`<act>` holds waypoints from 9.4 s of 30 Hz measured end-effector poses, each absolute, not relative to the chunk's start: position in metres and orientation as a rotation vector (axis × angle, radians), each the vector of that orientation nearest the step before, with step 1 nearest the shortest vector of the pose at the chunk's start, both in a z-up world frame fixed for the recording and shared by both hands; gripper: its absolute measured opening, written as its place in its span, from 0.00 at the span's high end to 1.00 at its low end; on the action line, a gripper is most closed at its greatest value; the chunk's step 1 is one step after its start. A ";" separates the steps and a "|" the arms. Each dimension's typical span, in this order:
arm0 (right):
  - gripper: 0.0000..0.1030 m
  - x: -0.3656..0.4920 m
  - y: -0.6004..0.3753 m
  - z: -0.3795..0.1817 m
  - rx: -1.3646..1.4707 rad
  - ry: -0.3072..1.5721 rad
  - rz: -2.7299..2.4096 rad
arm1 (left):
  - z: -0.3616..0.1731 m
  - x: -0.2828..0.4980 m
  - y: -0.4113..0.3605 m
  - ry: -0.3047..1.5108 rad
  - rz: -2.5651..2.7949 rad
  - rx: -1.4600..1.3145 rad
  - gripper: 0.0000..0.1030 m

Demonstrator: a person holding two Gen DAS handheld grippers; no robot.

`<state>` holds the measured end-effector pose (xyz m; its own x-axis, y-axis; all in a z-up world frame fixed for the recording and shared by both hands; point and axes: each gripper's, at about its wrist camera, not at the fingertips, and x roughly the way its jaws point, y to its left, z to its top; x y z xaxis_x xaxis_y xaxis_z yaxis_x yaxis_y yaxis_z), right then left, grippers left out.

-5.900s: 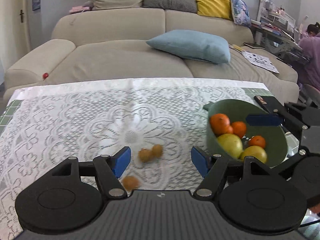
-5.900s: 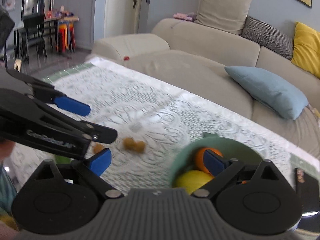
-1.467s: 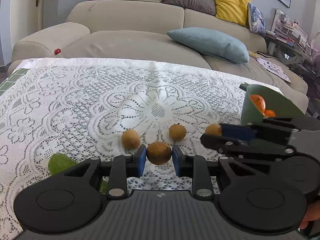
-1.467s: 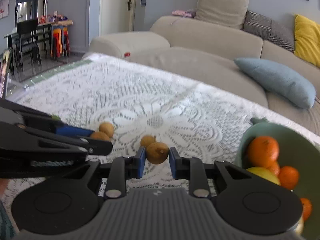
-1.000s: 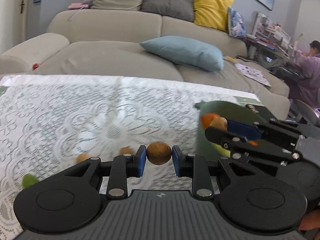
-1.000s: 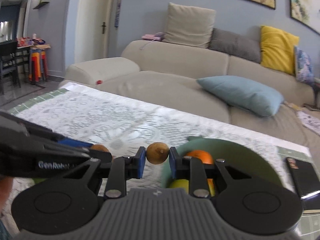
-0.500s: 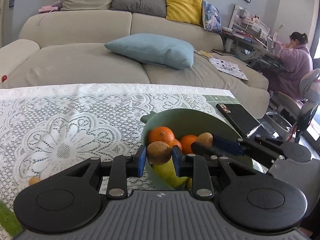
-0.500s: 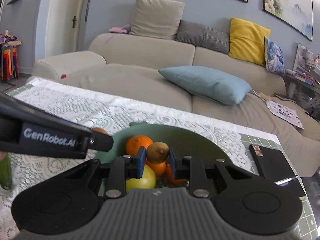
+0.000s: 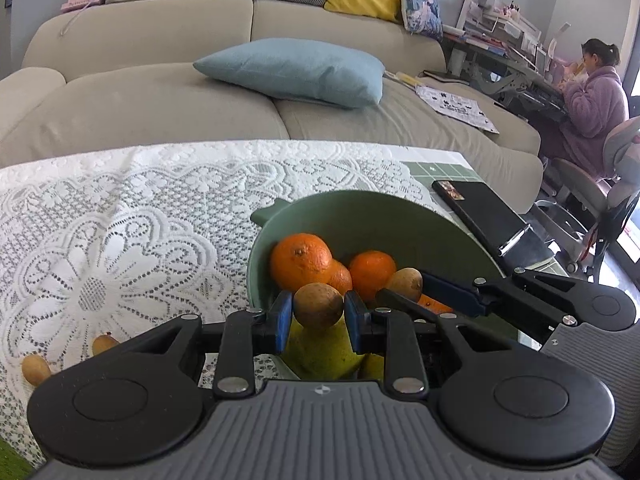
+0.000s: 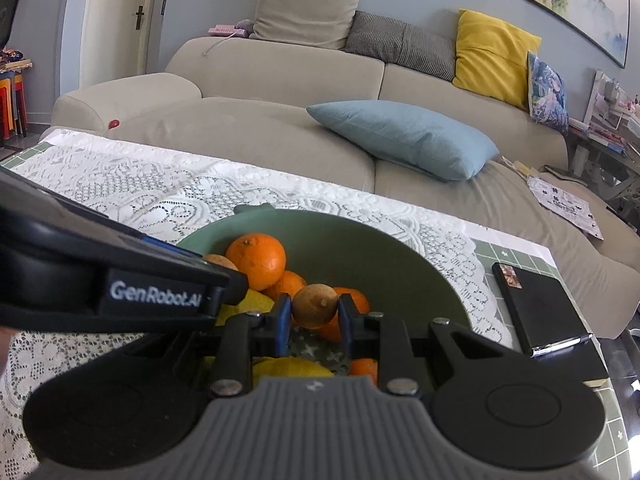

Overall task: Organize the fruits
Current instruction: 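Carry the brown fruit with the left tool while the right tool carries its fruit over the colander, then open the left tool to drop its brown fruit while the right tool releases its fruit into the colander, then withdraw both tools from the colander toward the remaining brown fruits, then grasp a small brown fruit with the left tool while the right tool grasps another, then carry the brown fruit with the left tool while the right tool carries its fruit over the colander, then open the left tool to drop its brown fruit while the right tool releases its fruit into the colander, then withdraw both tools from the colander toward the green cucumber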

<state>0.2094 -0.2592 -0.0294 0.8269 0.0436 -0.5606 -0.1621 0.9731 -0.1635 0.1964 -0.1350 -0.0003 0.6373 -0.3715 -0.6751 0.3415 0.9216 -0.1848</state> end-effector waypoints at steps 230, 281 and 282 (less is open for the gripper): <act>0.26 0.207 -0.265 -0.022 -0.119 0.559 0.065 | 0.025 0.184 -0.118 0.713 -0.380 -0.111 0.36; 0.64 0.158 -0.071 -0.078 -0.090 0.742 0.662 | -0.035 0.105 0.132 0.635 -0.123 -0.233 0.31; 0.64 0.161 -0.076 -0.076 -0.068 0.746 0.656 | -0.035 0.105 0.135 0.632 -0.119 -0.244 0.29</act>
